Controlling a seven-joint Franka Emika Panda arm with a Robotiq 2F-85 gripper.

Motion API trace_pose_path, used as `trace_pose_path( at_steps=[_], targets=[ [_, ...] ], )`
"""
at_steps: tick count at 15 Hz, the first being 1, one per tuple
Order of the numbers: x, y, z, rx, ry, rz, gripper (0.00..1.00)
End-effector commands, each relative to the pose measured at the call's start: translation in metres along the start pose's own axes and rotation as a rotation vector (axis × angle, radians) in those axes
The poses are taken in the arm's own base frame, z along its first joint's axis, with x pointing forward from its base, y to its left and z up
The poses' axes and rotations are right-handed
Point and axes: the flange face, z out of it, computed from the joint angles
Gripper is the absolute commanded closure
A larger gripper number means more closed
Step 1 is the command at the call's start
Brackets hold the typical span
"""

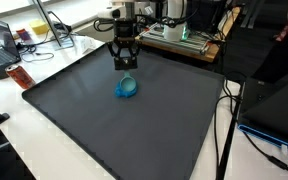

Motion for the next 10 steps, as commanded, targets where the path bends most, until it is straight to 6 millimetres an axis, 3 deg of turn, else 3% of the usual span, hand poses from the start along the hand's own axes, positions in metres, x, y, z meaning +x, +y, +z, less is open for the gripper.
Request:
trace_pose_path(
  at_steps=[1,10],
  targets=[
    [-0.0388,-0.0109,0.0166,0.079,-0.131,-0.03,0.78],
    [-0.0469,-0.0075,0.0091,0.1,-0.175,-0.077,0.78]
  ],
)
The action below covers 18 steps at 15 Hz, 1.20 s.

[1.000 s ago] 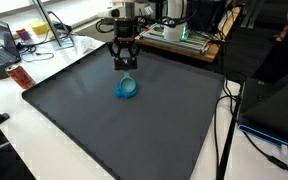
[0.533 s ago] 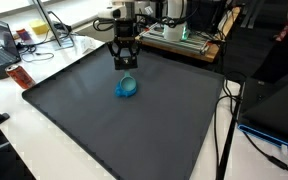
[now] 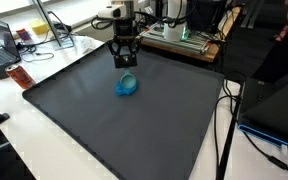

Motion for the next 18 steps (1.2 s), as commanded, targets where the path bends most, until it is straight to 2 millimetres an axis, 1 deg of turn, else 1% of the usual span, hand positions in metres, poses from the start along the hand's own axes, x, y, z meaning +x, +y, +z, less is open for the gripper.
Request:
trace_pose_path(
  at_steps=[1,11,18],
  targets=[
    [-0.041,-0.012,0.016,0.092,-0.125,-0.013,0.78],
    [-0.054,-0.014,0.018,0.138,-0.16,0.004,0.78],
    [-0.068,-0.012,0.02,0.139,-0.171,0.021,0.78]
  ],
)
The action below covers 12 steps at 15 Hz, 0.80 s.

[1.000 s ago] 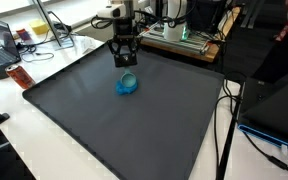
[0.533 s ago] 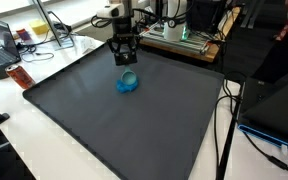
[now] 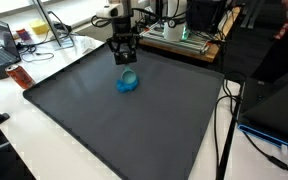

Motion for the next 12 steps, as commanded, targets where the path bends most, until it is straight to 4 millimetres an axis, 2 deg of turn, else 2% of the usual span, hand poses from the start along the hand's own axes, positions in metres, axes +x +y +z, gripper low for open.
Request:
trace_pose_path(
  at_steps=[1,10,11,12],
  targets=[
    [-0.048,-0.016,0.027,0.093,-0.119,-0.001,0.78],
    [-0.068,-0.016,0.029,0.101,-0.123,0.005,0.78],
    [-0.02,0.0,-0.001,0.005,-0.011,0.023,0.53],
    [-0.022,0.0,-0.002,0.005,-0.012,0.025,0.53]
  ],
)
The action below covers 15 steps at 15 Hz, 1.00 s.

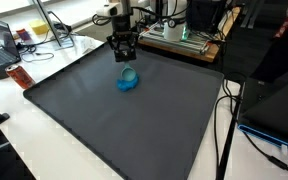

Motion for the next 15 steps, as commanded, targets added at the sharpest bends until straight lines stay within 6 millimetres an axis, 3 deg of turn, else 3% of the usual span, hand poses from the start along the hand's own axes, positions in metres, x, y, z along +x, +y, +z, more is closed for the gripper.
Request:
trace_pose_path(
  at_steps=[1,6,7,15],
  targets=[
    [-0.0006,-0.0001,-0.0007,0.0,-0.002,0.002,0.53],
    [-0.0029,0.0005,-0.0006,0.001,-0.003,0.004,0.53],
    [-0.0032,0.0006,-0.0006,0.001,-0.003,0.005,0.78],
    [-0.0085,-0.0021,0.0073,0.022,-0.096,0.026,0.78]
  ],
)
